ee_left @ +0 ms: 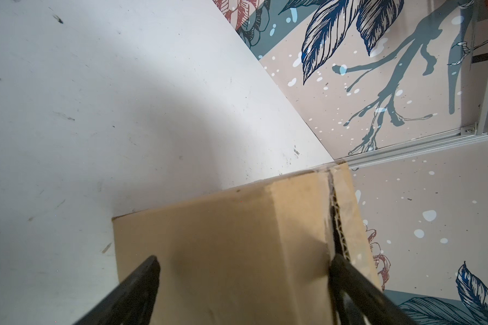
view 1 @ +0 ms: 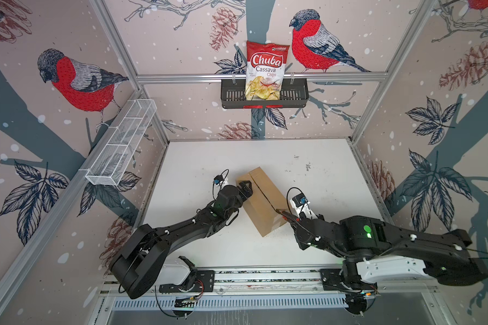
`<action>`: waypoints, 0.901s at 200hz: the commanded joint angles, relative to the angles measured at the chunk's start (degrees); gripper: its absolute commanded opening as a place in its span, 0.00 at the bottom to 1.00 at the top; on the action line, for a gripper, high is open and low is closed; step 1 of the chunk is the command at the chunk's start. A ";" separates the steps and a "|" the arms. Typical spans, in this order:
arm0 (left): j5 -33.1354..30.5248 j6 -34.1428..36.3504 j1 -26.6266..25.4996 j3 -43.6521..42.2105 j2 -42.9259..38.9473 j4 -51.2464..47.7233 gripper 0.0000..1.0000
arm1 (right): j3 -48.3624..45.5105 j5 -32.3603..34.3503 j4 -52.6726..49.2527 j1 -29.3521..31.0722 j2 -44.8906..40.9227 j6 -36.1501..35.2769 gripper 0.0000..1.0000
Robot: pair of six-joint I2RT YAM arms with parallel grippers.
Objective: Unpack the express box
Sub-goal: 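Lift the knife off the box and move the right gripper aside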
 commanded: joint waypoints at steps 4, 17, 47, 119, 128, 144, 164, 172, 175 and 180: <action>-1.50 0.52 -0.15 0.72 0.04 -5.23 0.93 | 0.52 0.91 -2.33 0.15 -1.22 1.08 0.00; -1.44 0.87 -0.24 1.35 0.04 -5.71 0.93 | 1.05 1.45 -2.39 0.19 -1.83 1.06 0.00; -1.14 1.48 -0.54 2.94 0.13 -6.89 0.94 | 3.05 3.51 -3.44 0.13 -3.20 0.79 0.00; -1.80 2.02 -0.94 3.87 -4.91 -9.91 0.96 | 3.25 8.77 4.10 -4.78 -8.23 -5.22 0.00; -2.01 2.27 -0.94 4.00 -6.16 -10.86 0.96 | 2.60 7.46 6.79 -8.20 -8.33 -7.94 0.00; -2.66 3.05 -0.95 4.56 -8.49 -13.90 0.96 | 1.44 3.62 12.06 -15.78 -8.50 -12.43 0.00; -3.86 3.58 -0.94 4.66 -11.96 -18.06 0.96 | -0.80 -5.00 19.92 -27.06 -8.39 -17.65 0.00; -4.43 3.61 -0.94 4.58 -13.41 -19.93 0.96 | -1.77 -8.54 22.84 -31.26 -7.74 -19.47 0.00; -4.71 3.61 -0.94 4.53 -13.99 -20.68 0.96 | -2.13 -9.74 23.81 -32.71 -7.36 -20.15 0.00; -5.10 3.68 -0.94 4.49 -14.90 -21.96 0.96 | -2.64 -11.27 25.27 -34.84 -6.70 -21.09 0.00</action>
